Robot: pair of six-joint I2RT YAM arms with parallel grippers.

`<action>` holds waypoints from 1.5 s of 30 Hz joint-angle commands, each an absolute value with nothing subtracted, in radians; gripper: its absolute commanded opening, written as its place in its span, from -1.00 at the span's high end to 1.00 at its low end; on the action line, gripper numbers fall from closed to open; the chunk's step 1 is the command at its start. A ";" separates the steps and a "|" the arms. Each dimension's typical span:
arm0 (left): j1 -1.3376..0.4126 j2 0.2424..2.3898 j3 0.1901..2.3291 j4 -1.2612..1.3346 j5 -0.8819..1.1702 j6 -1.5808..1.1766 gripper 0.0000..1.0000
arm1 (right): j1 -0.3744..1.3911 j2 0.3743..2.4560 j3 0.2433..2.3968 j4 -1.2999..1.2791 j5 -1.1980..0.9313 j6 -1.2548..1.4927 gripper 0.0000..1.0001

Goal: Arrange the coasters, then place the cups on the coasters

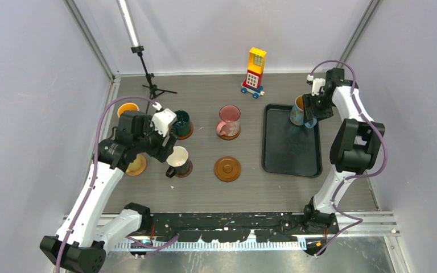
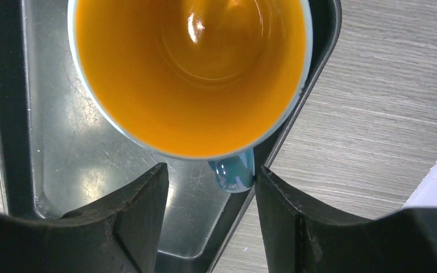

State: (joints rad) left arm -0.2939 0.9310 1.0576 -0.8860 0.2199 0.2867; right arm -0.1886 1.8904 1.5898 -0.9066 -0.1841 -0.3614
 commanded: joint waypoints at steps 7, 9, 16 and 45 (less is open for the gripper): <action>-0.290 0.926 1.086 -0.837 0.212 0.270 -0.51 | -0.153 1.912 1.611 -0.799 -0.131 -0.372 -0.18; -0.290 0.928 1.087 -0.832 0.211 0.272 -0.51 | -0.146 1.916 1.609 -0.784 -0.120 -0.366 -0.12; -0.290 0.931 1.081 -0.809 0.200 0.268 -0.52 | -0.137 1.860 1.540 -0.761 -0.111 -0.309 0.70; -0.290 0.986 1.164 -0.704 0.112 0.094 -0.51 | 0.386 1.088 1.070 -0.616 -0.065 0.546 0.99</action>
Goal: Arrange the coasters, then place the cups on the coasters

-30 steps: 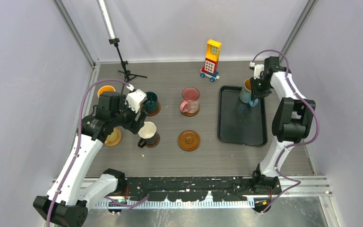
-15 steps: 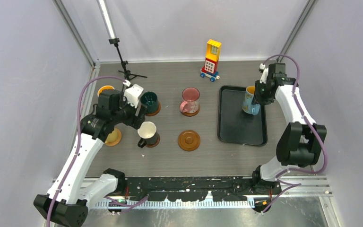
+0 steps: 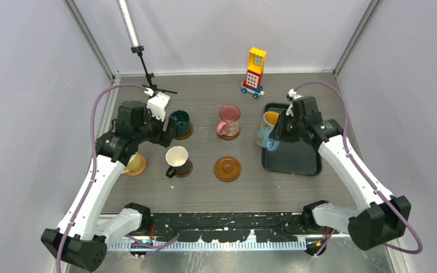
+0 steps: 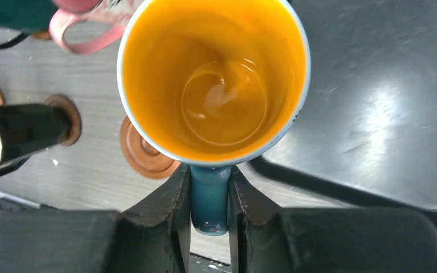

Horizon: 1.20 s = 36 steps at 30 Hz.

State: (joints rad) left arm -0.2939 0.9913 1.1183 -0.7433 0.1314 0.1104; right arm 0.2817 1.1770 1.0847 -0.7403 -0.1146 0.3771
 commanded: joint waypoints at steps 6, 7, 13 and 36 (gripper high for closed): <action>-0.290 0.976 1.167 -0.701 0.097 0.097 -0.52 | 0.608 1.059 1.010 -0.545 0.048 0.579 0.99; -0.290 0.976 1.167 -0.701 0.098 0.095 -0.52 | 0.640 1.070 1.007 -0.530 0.072 0.572 0.99; -0.290 0.976 1.165 -0.700 0.101 0.079 -0.52 | 0.778 1.106 0.941 -0.372 0.122 0.481 0.99; -0.290 0.967 1.124 -0.677 0.117 0.080 -0.52 | 0.939 1.187 0.790 -0.115 0.174 0.346 0.99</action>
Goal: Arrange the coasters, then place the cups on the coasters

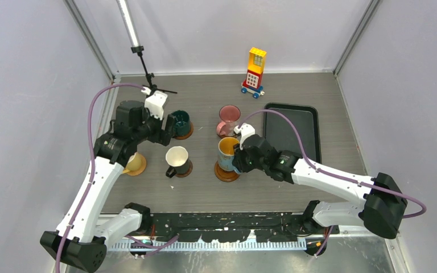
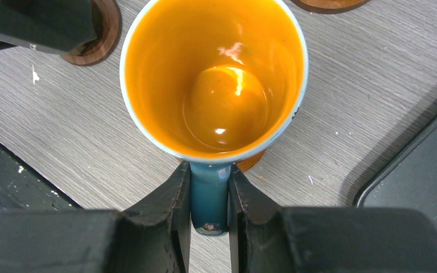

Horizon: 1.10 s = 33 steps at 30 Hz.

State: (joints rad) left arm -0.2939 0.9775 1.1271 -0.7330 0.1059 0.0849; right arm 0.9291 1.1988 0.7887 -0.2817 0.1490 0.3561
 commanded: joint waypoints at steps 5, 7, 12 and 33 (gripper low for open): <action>-0.290 0.963 1.116 -0.677 0.123 0.080 -0.52 | 0.942 1.189 0.762 -0.110 0.170 0.350 0.99; -0.290 0.957 1.108 -0.676 0.123 0.080 -0.52 | 0.942 1.191 0.753 -0.103 0.156 0.349 0.99; -0.290 0.945 1.090 -0.677 0.121 0.077 -0.52 | 0.949 1.193 0.739 -0.097 0.122 0.344 0.98; -0.291 0.945 1.078 -0.684 0.137 0.101 -0.53 | 0.971 1.135 0.707 -0.199 0.086 0.349 0.01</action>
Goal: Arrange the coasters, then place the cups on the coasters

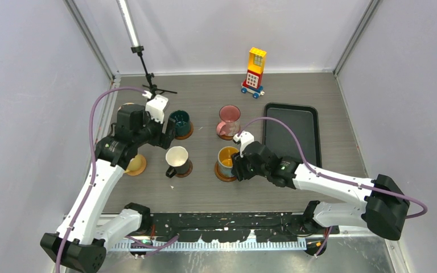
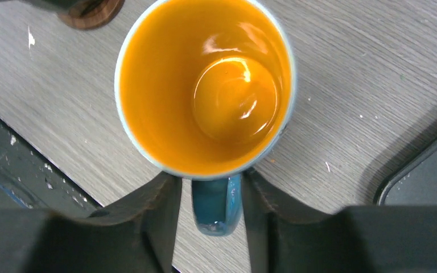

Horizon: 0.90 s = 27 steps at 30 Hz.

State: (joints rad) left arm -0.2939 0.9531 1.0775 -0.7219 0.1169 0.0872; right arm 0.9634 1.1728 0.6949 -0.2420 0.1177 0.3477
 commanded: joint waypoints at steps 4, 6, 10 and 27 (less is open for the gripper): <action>-0.291 0.948 1.084 -0.687 0.137 0.110 -0.53 | 0.976 1.135 0.736 -0.256 0.065 0.324 -0.28; -0.291 0.947 1.082 -0.688 0.137 0.113 -0.53 | 0.975 1.131 0.758 -0.304 0.048 0.307 -0.32; -0.290 0.945 1.083 -0.693 0.137 0.114 -0.53 | 0.975 1.116 0.803 -0.437 -0.014 0.267 -0.39; -0.291 0.947 1.083 -0.686 0.148 0.104 -0.54 | 0.974 1.151 0.840 -0.491 -0.179 0.200 -0.41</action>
